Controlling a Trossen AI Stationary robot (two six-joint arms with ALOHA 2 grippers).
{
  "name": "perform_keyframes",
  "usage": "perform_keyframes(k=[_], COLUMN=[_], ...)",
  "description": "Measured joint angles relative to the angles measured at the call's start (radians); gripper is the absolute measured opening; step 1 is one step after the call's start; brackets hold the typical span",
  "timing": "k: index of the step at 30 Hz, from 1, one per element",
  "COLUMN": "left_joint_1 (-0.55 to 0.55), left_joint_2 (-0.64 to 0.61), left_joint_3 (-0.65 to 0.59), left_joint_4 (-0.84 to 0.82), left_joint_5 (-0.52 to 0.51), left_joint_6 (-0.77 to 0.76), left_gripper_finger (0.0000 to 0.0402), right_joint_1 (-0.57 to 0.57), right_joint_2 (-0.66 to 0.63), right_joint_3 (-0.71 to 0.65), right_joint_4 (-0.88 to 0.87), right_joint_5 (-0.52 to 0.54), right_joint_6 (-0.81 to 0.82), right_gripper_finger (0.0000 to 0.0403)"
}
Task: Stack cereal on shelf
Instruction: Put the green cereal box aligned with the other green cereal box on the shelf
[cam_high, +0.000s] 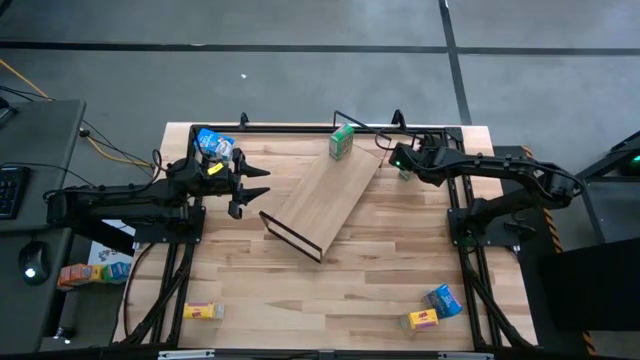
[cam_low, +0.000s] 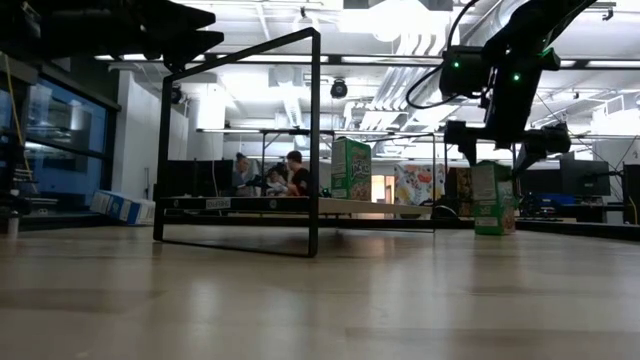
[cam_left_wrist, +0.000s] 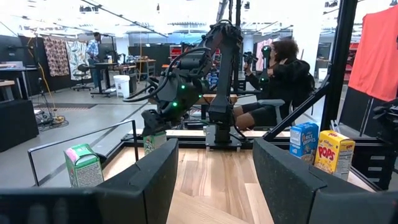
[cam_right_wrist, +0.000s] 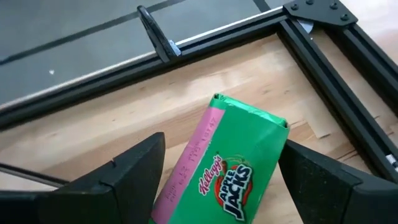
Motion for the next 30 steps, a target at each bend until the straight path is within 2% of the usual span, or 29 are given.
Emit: perform_keyframes(k=[7, 22, 30], left_joint_1=[0.0, 0.0, 0.0], left_joint_2=[0.0, 0.0, 0.0], left_joint_3=[0.0, 0.0, 0.0], left_joint_4=[-0.002, -0.006, -0.006], left_joint_5=[0.0, 0.0, 0.0], left_joint_6=[0.0, -0.001, -0.001], left_gripper_finger=[0.0198, 0.0198, 0.0198], right_joint_1=[0.0, 0.0, 0.001], right_joint_2=[0.001, 0.001, 0.0], right_joint_3=[0.0, 0.0, 0.0], right_joint_4=[-0.003, -0.016, -0.023], right_joint_5=[-0.014, -0.015, -0.046], right_joint_6=[0.001, -0.031, -0.111], right_gripper_finger=[0.0286, 0.0199, 0.0174])
